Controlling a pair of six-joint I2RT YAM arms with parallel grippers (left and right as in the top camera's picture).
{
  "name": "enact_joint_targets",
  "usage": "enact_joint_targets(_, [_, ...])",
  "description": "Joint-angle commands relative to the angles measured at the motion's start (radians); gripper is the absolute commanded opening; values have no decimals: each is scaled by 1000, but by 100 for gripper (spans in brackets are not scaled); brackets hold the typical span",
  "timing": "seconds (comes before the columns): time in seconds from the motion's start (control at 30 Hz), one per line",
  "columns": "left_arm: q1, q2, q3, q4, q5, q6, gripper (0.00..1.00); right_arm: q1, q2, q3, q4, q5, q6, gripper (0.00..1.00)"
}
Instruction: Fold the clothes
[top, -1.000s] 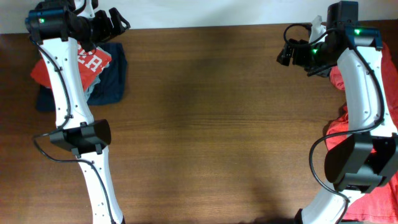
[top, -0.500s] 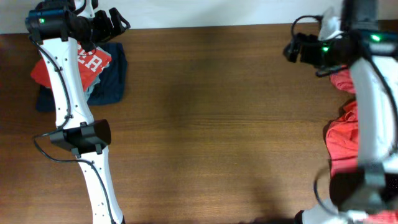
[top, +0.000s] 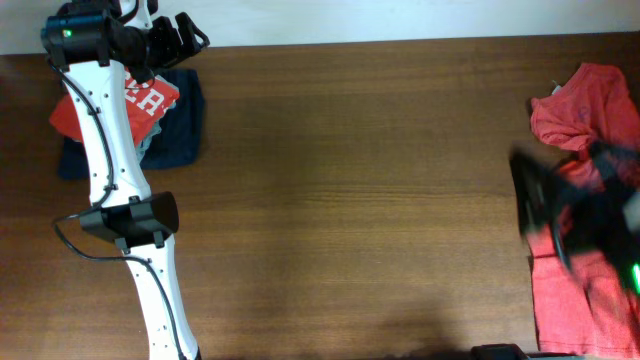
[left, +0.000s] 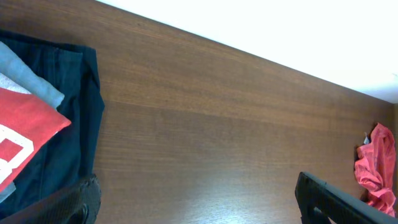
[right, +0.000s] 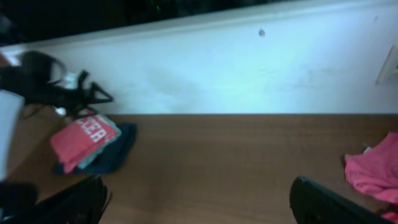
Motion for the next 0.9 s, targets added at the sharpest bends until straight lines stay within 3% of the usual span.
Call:
enact_joint_targets(0.0, [2,-27,14,2,0,5,99,32,-125,-25,-55,48,-3,99])
enact_joint_targets(0.2, [2,-27,14,2,0,5,99,32,-373,-180,-76,83,-3,99])
enact_joint_targets(0.43, [2,-27,14,2,0,5,99,32,-663,-508,-29,101,-3,99])
enact_joint_targets(0.87, [2,-27,14,2,0,5,99,32,-961,-1151,424,101,-3,99])
